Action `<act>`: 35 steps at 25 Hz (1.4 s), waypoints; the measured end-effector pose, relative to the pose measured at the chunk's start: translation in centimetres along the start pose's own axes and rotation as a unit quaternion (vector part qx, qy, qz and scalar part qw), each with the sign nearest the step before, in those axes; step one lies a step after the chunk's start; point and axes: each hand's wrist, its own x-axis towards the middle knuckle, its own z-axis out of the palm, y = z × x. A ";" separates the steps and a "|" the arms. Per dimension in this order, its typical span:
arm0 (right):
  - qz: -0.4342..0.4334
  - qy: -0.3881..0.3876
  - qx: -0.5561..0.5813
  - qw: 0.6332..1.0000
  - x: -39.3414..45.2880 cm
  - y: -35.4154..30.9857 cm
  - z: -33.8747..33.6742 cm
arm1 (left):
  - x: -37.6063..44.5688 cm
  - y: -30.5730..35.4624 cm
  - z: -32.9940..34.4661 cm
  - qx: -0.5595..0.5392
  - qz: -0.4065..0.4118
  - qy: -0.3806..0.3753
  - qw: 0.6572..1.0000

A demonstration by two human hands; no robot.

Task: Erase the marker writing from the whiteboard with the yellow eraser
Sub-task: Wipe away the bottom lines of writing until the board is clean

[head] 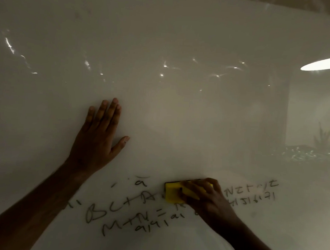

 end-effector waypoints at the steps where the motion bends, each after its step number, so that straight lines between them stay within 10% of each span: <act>1: 0.026 0.015 -0.001 1.000 0.5 0.9 -0.5 | -0.3 -0.2 0.0 -0.001 -0.004 -0.002 1.000; 7: 0.080 0.086 0.042 0.992 9.4 -0.9 -0.9 | -0.5 0.0 0.0 -0.004 -0.009 -0.005 1.000; 14: -0.058 -0.027 -0.003 0.998 2.0 -3.3 1.2 | -1.5 -1.7 -0.3 -0.001 0.003 -0.011 1.000; 21: 0.069 0.061 0.009 0.996 9.0 0.2 -1.9 | -2.1 -1.7 -0.2 -0.004 -0.012 -0.006 1.000; 30: -0.063 -0.015 0.006 0.998 4.2 -5.0 1.1 | -3.2 -4.1 -0.6 -0.003 0.000 -0.006 1.000; 35: 0.049 0.029 -0.010 0.998 5.3 -0.9 -1.3 | -4.6 -5.6 -1.1 -0.024 -0.040 -0.008 0.999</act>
